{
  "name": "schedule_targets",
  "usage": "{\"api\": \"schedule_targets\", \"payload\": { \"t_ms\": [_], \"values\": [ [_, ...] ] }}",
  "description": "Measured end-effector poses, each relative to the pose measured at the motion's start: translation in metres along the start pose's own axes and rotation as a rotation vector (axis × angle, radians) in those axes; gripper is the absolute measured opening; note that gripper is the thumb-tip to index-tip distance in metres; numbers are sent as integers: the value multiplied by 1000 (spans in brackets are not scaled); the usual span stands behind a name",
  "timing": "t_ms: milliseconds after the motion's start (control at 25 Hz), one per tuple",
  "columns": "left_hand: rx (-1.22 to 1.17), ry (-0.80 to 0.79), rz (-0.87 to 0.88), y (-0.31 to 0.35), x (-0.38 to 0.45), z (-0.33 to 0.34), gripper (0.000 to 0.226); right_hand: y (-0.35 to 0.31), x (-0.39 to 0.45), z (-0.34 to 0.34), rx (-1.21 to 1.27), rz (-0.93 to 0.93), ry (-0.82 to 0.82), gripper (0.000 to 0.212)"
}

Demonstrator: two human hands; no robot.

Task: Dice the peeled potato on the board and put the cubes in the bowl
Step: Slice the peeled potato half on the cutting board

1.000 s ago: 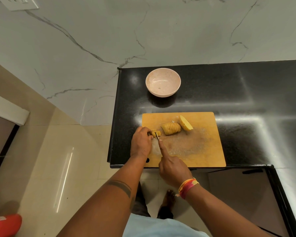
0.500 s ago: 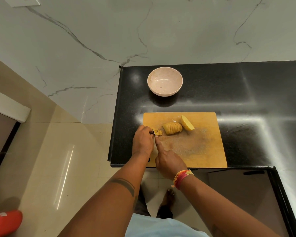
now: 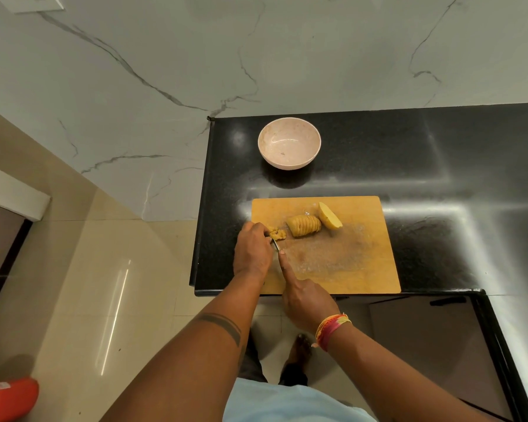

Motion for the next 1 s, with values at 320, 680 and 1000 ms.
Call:
{"api": "schedule_targets", "payload": {
  "t_ms": [320, 680, 1000],
  "values": [
    [-194, 68, -90, -8, -5, -9, 9, 2, -7, -12, 105, -41, 105, 80],
    [-840, -122, -684, -7, -18, 5, 16, 0, 14, -18, 654, 132, 179, 64],
    [-193, -43, -114, -2, -14, -6, 41, 15, 0, -27, 276, 177, 200, 72]
  ]
}}
Point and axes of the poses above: each hand's wrist, its own x-axis towards the middle knuckle, its own z-axis out of the palm, y = z × x, the point moved 7 cm from there along x, towards the middle knuckle, and after that the axes turned 14 degrees about y, right-handed, at the moved point
